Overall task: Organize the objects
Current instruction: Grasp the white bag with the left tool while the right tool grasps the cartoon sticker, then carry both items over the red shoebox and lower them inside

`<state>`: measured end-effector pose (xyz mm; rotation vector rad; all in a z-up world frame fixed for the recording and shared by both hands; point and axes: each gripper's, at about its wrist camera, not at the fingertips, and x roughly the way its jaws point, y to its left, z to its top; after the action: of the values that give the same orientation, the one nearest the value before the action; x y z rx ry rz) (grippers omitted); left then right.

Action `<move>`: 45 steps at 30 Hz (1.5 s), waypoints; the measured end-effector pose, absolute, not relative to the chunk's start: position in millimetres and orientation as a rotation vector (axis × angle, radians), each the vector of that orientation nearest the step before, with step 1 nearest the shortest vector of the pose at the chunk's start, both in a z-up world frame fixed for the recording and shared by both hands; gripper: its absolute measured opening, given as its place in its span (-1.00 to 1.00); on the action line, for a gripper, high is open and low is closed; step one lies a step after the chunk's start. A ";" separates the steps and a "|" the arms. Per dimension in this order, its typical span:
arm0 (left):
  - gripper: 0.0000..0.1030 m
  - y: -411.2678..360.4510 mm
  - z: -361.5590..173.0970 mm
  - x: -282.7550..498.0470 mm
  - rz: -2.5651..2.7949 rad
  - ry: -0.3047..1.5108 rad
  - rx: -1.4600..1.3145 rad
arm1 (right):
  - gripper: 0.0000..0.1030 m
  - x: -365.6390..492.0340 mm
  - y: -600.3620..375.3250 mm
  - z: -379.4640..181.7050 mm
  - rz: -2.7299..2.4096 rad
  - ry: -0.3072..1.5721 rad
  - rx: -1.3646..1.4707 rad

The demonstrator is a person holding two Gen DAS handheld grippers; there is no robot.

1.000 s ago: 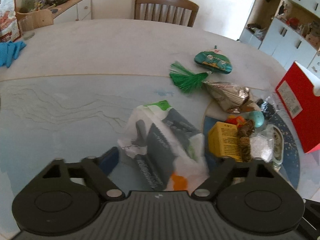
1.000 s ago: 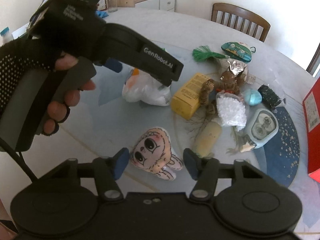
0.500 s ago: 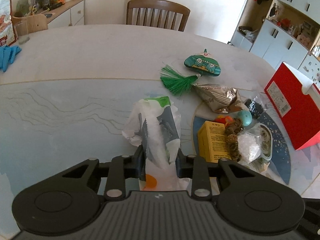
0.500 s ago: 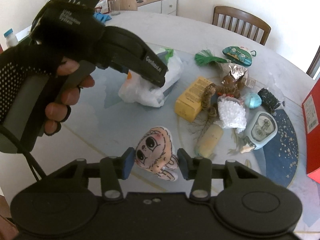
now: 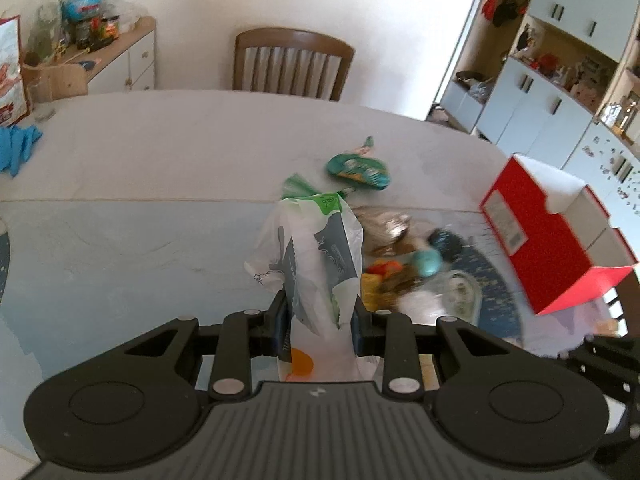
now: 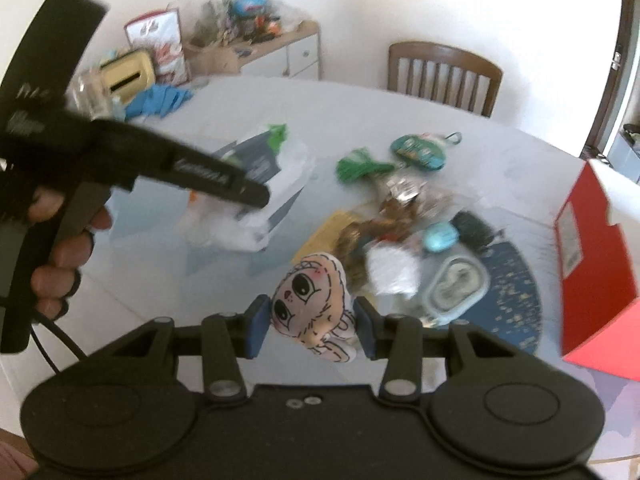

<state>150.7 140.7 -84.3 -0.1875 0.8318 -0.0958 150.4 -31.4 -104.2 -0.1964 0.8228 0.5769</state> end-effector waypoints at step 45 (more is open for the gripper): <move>-0.43 -208.4 -40.4 293.4 -0.350 0.913 -0.054 | -0.12 297.1 -341.4 -88.7 0.290 0.867 -0.114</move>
<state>293.4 -208.4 -40.4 -0.0544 0.9133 -0.3500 297.1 -341.4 -88.7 -0.1139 0.8669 0.2905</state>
